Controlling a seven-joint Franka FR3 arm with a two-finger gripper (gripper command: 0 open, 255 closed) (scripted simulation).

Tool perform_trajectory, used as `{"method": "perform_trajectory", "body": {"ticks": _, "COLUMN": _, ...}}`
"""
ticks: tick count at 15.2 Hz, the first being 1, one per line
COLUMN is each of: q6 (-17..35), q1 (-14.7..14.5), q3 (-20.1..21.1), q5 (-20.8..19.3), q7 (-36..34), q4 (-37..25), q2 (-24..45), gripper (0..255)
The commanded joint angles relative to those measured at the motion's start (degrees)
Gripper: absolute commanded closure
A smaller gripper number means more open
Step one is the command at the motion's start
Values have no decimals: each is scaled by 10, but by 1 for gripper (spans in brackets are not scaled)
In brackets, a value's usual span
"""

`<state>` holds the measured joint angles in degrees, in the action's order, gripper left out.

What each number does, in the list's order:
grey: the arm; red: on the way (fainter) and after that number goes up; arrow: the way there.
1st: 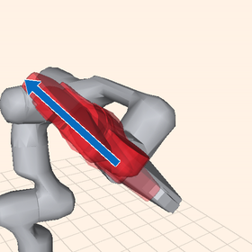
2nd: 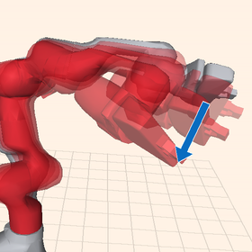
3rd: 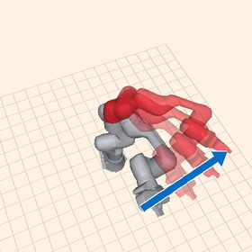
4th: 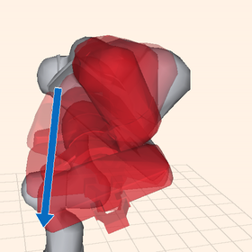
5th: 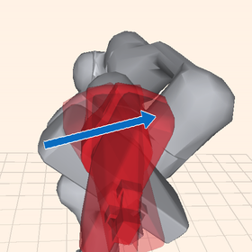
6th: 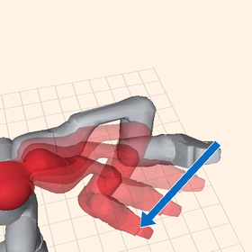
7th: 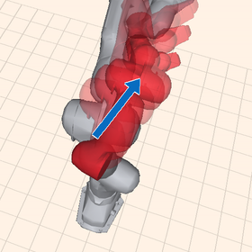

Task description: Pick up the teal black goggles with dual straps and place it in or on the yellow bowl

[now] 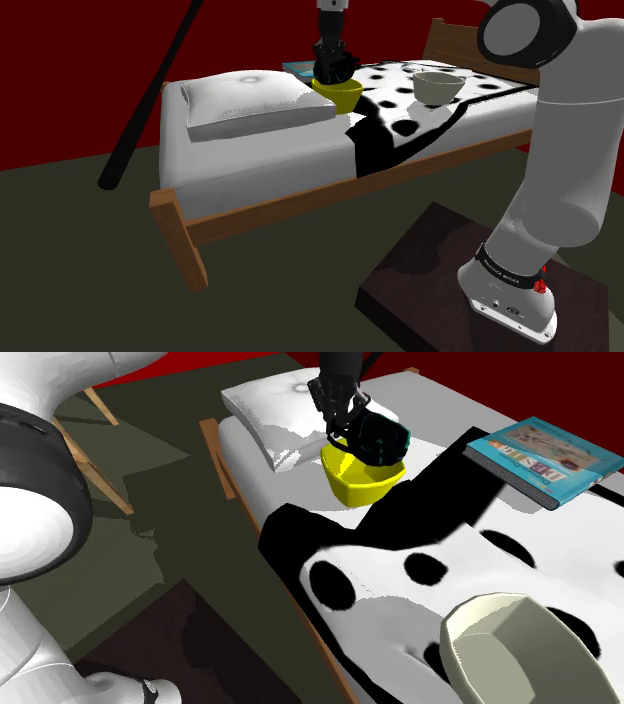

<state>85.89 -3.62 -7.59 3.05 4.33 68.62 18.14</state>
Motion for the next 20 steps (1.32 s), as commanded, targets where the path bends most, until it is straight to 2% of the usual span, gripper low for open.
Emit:
{"method": "perform_trajectory", "body": {"ticks": 1, "q6": 1, "q1": 0, "q3": 0, "q5": 0, "q7": 0, "q4": 1, "q2": -1, "gripper": 255}}
{"method": "perform_trajectory", "body": {"ticks": 4, "q6": 1, "q1": 0, "q3": 0, "q5": 0, "q7": 0, "q4": 1, "q2": -1, "gripper": 255}}
{"method": "perform_trajectory", "body": {"ticks": 5, "q6": 1, "q1": 0, "q3": 0, "q5": 0, "q7": 0, "q4": 1, "q2": -1, "gripper": 0}}
{"method": "perform_trajectory", "body": {"ticks": 10, "q6": 2, "q1": 0, "q3": 0, "q5": 0, "q7": 0, "q4": 2, "q2": -1, "gripper": 0}}
{"method": "perform_trajectory", "body": {"ticks": 14, "q6": -107, "q1": 11, "q3": -1, "q5": 8, "q7": 1, "q4": -164, "q2": 57, "gripper": 0}}
{"method": "perform_trajectory", "body": {"ticks": 20, "q6": -107, "q1": 11, "q3": 0, "q5": 8, "q7": 1, "q4": -164, "q2": 57, "gripper": 0}}
